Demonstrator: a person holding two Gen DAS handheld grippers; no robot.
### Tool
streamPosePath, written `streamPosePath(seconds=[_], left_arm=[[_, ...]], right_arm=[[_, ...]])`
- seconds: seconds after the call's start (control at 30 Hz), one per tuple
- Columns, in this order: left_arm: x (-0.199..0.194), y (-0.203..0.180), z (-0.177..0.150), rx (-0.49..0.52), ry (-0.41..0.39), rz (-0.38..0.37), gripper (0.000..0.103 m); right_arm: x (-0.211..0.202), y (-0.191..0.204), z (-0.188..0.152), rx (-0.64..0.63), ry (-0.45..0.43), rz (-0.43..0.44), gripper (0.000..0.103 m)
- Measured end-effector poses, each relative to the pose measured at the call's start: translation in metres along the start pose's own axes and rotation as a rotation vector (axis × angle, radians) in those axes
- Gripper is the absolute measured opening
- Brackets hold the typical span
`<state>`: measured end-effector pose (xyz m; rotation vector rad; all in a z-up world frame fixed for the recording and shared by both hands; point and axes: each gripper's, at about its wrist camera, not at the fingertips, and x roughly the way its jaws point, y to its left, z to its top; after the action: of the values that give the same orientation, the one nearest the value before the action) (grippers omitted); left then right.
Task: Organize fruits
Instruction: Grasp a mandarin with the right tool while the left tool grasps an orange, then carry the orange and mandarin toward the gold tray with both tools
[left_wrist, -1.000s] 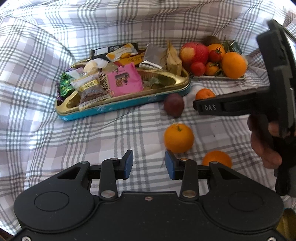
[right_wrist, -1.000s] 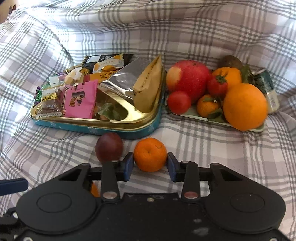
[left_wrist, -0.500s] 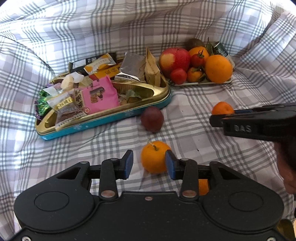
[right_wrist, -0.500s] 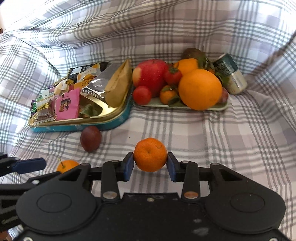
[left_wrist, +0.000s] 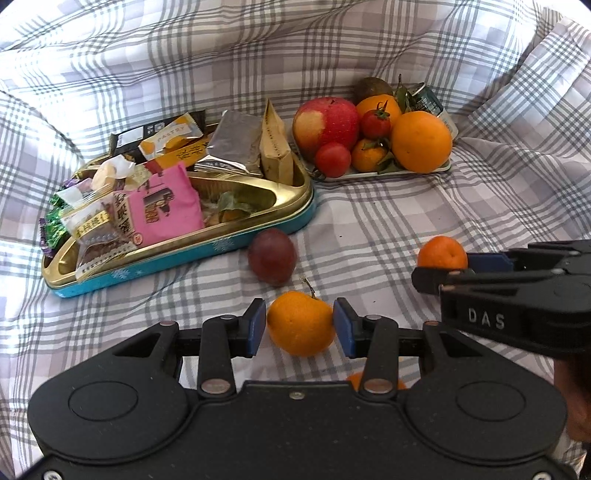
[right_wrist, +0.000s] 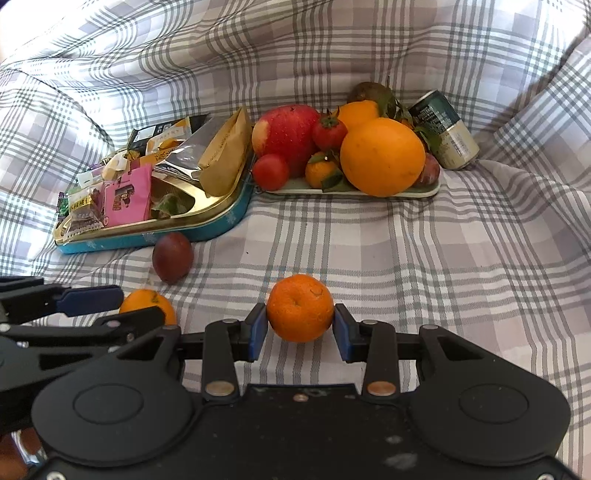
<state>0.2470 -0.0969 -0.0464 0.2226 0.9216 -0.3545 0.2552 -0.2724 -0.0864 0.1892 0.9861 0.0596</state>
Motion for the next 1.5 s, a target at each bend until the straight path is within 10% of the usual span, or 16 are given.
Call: streamPosePath(seconds=[0.57, 1.5], left_arm=[[0.003, -0.006, 0.002, -0.044, 0.044, -0.003, 0.05], [-0.174, -0.004, -0.108, -0.182, 0.051, 0.142, 0.05]], right_arm=[[-0.037, 0.003, -0.014, 0.018, -0.022, -0.006, 0.039], [-0.209, 0.044, -0.132, -0.041, -0.159, 0.05, 0.039]])
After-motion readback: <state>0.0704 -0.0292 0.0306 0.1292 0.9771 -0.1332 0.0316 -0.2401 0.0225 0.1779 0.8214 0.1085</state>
